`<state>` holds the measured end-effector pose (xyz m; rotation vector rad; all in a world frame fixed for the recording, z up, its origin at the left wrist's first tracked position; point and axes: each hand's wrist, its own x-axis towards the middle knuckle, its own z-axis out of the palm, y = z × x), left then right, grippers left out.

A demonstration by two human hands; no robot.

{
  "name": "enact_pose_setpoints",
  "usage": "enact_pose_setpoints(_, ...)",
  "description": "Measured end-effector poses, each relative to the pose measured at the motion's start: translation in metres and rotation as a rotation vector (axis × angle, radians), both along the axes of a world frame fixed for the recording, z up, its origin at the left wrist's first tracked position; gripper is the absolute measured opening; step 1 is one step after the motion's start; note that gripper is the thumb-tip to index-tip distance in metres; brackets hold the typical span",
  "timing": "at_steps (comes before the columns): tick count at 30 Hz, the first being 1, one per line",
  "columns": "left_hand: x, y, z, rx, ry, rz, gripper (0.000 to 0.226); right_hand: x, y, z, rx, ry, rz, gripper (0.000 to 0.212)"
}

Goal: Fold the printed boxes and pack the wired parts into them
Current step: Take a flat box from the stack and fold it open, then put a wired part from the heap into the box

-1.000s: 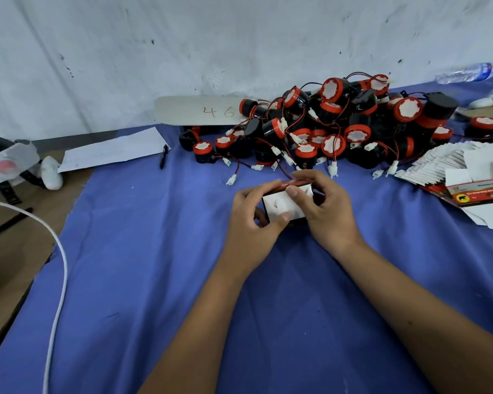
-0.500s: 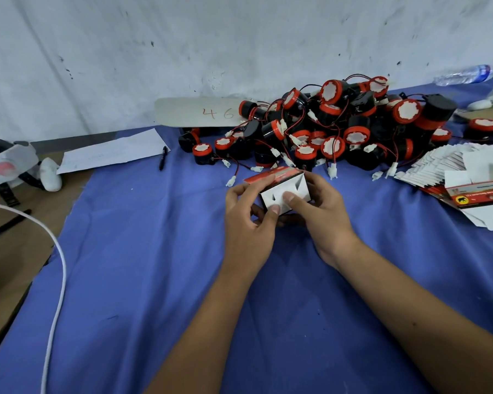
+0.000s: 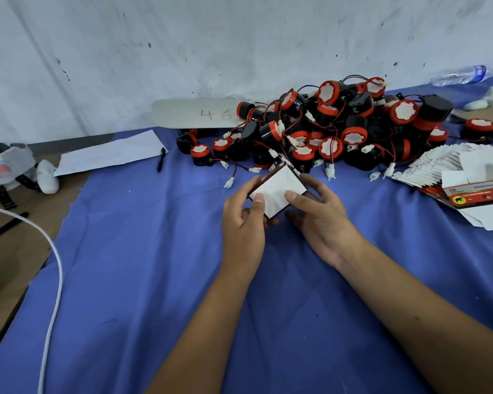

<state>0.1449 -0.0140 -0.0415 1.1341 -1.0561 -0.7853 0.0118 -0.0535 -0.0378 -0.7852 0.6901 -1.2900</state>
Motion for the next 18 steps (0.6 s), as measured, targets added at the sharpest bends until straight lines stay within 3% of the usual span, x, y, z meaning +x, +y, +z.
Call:
enact_pose_setpoints(2, 0.002, -0.004, -0.003, 0.065, -0.12, 0.013, 0.031, -0.002, 0.0, 0.001, -0.139, 0.183, -0.115, 0.061)
enact_pose_setpoints(5, 0.006, -0.005, -0.003, 0.055, -0.222, 0.053, 0.036, -0.007, 0.0, 0.002, -0.648, 0.879, -0.399, 0.058)
enact_pose_setpoints(7, 0.011, -0.003, 0.0, 0.032, -0.199, 0.06, 0.048, -0.004, 0.004, 0.002, -0.905, 1.113, -0.363, 0.06)
enact_pose_setpoints(9, 0.019, -0.003, 0.002, 0.052, -0.16, 0.014, 0.055, 0.004, 0.012, 0.002, -0.987, 1.143, -0.212, 0.065)
enact_pose_setpoints(12, 0.027, -0.005, 0.001, 0.098, -0.125, 0.033, 0.041, 0.012, 0.02, 0.004, -1.012, 0.978, -0.168, 0.064)
enact_pose_setpoints(15, 0.029, -0.005, -0.003, 0.088, -0.227, 0.105, 0.038, 0.01, 0.02, 0.007, -0.957, 0.86, -0.329, 0.046)
enact_pose_setpoints(18, 0.028, -0.004, -0.001, 0.107, -0.295, 0.148, 0.032, 0.002, 0.007, 0.004, -0.815, 0.973, -0.568, 0.023)
